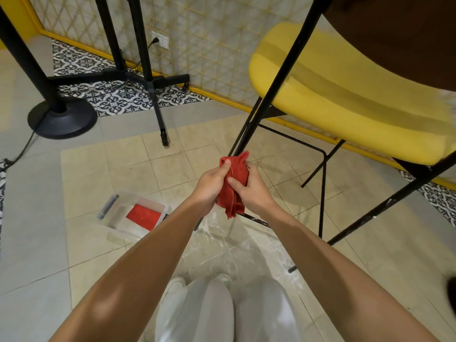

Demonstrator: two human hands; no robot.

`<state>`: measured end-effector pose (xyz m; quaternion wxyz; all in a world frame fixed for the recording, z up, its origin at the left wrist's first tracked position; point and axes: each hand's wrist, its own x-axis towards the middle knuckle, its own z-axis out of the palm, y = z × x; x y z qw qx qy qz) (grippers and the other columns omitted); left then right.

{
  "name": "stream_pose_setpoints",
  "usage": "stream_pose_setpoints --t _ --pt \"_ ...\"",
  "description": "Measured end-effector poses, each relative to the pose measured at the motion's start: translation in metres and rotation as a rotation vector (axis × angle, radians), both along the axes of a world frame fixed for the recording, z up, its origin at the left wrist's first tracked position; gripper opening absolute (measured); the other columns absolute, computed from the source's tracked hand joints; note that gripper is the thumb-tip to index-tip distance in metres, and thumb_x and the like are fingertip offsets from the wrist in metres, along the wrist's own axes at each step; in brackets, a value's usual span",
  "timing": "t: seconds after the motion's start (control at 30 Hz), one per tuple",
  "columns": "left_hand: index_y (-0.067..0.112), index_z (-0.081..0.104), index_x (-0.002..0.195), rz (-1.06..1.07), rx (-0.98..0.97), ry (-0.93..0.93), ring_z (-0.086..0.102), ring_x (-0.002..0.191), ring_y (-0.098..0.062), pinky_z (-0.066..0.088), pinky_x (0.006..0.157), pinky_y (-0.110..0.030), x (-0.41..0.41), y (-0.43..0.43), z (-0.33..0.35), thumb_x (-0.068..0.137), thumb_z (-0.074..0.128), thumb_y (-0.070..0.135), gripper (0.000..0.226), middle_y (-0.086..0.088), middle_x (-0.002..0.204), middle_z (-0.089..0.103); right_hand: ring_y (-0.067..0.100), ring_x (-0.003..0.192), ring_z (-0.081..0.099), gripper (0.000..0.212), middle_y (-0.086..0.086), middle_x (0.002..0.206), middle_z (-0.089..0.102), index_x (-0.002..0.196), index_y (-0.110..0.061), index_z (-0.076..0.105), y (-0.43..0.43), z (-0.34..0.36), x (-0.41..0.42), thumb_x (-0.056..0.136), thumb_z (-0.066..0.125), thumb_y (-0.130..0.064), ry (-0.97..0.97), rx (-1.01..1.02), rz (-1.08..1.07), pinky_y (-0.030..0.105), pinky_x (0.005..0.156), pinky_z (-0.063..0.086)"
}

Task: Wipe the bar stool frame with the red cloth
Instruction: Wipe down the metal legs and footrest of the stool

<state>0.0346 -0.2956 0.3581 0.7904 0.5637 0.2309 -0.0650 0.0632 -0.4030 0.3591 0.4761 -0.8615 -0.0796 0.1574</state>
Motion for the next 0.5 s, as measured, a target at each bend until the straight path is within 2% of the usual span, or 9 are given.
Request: stream_pose_setpoints --t 0.07,0.17,0.23,0.3,0.4,0.5 --pt "0.016 0.069 0.105 -0.094 0.027 -0.007 0.066 0.100 -0.017 0.052 0.086 -0.028 -0.001 0.001 0.005 0.096 0.044 0.047 0.041 -0.005 0.107 0.070 0.018 0.115 0.053 0.057 0.004 0.126 0.052 0.137 -0.012 0.035 -0.004 -0.001 0.000 0.088 0.063 -0.023 -0.058 -0.006 -0.052 0.031 0.099 0.043" --pt "0.018 0.067 0.111 -0.186 0.153 -0.067 0.061 0.106 -0.011 0.046 0.089 -0.023 0.002 0.001 0.012 0.096 0.041 0.048 0.043 0.000 0.112 0.068 0.016 0.112 0.054 0.052 0.002 0.126 0.053 0.136 -0.013 0.032 -0.008 0.004 0.006 0.091 0.058 -0.015 -0.117 0.068 -0.226 0.024 0.093 0.040" --pt "0.021 0.066 0.116 -0.112 0.228 -0.095 0.055 0.117 -0.012 0.039 0.102 -0.029 0.006 0.003 0.015 0.099 0.039 0.041 0.038 0.001 0.117 0.067 0.021 0.110 0.057 0.045 0.007 0.127 0.056 0.131 -0.013 0.032 -0.009 0.008 0.017 0.092 0.054 -0.014 -0.112 0.080 -0.346 0.024 0.089 0.041" --pt "0.017 0.064 0.119 0.039 0.234 -0.046 0.053 0.120 -0.016 0.035 0.109 -0.035 0.009 0.010 0.014 0.099 0.040 0.032 0.035 0.004 0.106 0.068 0.025 0.107 0.059 0.043 0.010 0.126 0.057 0.130 -0.016 0.030 -0.009 0.010 0.027 0.094 0.053 -0.017 -0.037 0.117 -0.410 0.033 0.094 0.045" --pt "0.015 0.061 0.124 0.120 0.245 0.031 0.053 0.119 -0.020 0.034 0.111 -0.042 0.016 0.023 0.005 0.096 0.045 0.033 0.037 0.006 0.097 0.068 0.026 0.107 0.060 0.046 0.009 0.126 0.055 0.133 -0.023 0.025 -0.004 0.010 0.033 0.095 0.051 -0.023 0.082 0.218 -0.357 0.045 0.098 0.046" --pt "0.016 0.058 0.128 0.114 0.262 0.040 0.053 0.118 -0.020 0.035 0.110 -0.042 0.020 0.030 -0.003 0.096 0.045 0.033 0.038 0.004 0.103 0.066 0.020 0.108 0.057 0.055 0.000 0.117 0.053 0.139 -0.024 0.026 0.006 0.006 0.033 0.093 0.055 -0.031 0.061 0.234 -0.272 0.038 0.097 0.047"
